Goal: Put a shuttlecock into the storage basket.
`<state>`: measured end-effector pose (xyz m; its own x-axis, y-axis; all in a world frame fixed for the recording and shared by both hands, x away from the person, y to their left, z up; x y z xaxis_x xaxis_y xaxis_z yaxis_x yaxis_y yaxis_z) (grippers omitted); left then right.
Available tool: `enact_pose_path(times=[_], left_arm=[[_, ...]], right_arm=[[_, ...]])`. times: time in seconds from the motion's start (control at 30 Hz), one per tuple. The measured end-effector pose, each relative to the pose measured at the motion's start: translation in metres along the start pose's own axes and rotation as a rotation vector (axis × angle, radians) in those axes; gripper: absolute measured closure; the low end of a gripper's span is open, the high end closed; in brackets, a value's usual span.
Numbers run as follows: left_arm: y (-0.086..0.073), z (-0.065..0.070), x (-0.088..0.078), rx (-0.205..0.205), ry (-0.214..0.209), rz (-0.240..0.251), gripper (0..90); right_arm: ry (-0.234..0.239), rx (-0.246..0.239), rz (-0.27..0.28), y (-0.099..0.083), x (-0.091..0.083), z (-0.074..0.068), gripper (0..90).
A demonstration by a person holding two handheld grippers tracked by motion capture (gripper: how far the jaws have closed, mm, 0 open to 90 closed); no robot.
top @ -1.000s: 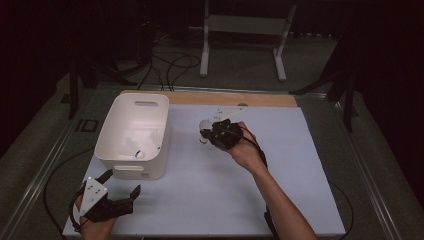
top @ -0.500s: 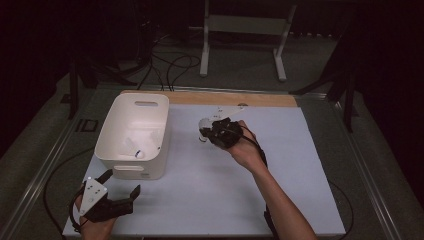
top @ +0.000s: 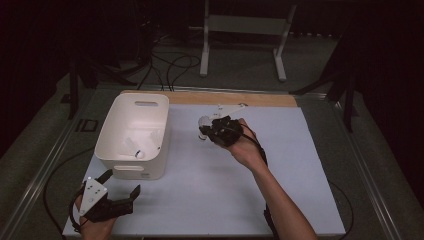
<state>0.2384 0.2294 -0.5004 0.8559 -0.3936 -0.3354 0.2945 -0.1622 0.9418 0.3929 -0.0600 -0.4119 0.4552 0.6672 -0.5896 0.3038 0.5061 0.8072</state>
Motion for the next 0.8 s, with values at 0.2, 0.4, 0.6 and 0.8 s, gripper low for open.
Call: enact_pose_path(times=[0.2,0.4,0.6,0.8], left_arm=[[0.000,0.000,0.000,-0.001,-0.001,0.000,0.0],[0.000,0.000,0.000,-0.001,-0.001,0.001,0.0],[0.000,0.000,0.000,-0.001,-0.001,0.000,0.0],[0.000,0.000,0.000,-0.002,-0.002,0.000,0.0]], right_arm=[[-0.001,0.002,0.002,0.003,0.000,0.000,89.6],[-0.001,0.005,0.006,0.006,0.000,0.000,89.6],[-0.006,0.006,0.014,0.009,-0.001,0.001,89.6],[-0.006,0.006,0.020,0.011,-0.003,0.002,89.6]])
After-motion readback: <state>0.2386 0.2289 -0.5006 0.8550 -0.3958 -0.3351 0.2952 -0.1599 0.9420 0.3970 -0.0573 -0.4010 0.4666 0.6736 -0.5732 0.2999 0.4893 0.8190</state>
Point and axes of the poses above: each handheld gripper's, and its own axes: x roughly forward along the jaws, y roughly out of its top, z roughly to its right, the point moved 5 cm from there along x, roughly forward along the jaws, and after that the axes turned 1 degree about y, right-handed, at the moved point
